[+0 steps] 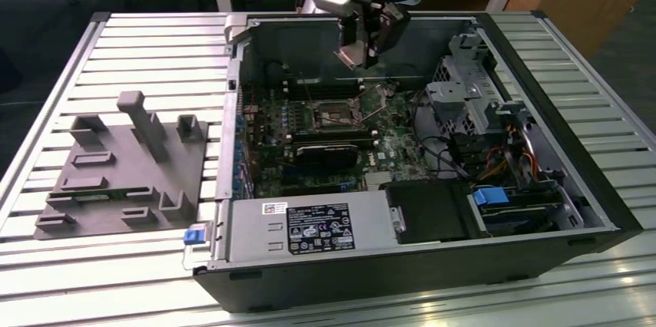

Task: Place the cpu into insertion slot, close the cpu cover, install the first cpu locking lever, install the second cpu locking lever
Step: 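Place the cpu into insertion slot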

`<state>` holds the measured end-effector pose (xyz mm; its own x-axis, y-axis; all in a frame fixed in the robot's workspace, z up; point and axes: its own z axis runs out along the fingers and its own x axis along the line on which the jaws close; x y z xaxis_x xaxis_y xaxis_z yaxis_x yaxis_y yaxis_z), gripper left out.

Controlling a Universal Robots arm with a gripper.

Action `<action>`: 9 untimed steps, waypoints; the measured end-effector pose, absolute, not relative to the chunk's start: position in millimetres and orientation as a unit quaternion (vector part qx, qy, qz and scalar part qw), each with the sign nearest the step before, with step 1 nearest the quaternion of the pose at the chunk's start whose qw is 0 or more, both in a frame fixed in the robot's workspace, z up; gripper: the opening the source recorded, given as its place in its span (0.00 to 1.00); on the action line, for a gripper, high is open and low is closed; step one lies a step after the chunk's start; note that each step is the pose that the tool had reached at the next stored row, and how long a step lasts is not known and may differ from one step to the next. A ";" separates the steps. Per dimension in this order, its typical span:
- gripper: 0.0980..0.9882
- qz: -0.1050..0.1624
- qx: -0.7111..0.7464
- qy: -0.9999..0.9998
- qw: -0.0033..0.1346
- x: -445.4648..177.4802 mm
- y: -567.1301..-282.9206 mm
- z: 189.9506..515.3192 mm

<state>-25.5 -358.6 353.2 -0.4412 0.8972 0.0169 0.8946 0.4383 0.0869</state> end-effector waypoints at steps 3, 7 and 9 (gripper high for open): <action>0.50 0.041 0.531 0.846 0.016 -25.5 -358.6 352.0; 0.50 0.040 0.542 0.839 0.017 -25.5 -358.4 349.7; 0.50 0.039 0.552 0.833 0.018 -25.5 -358.3 348.1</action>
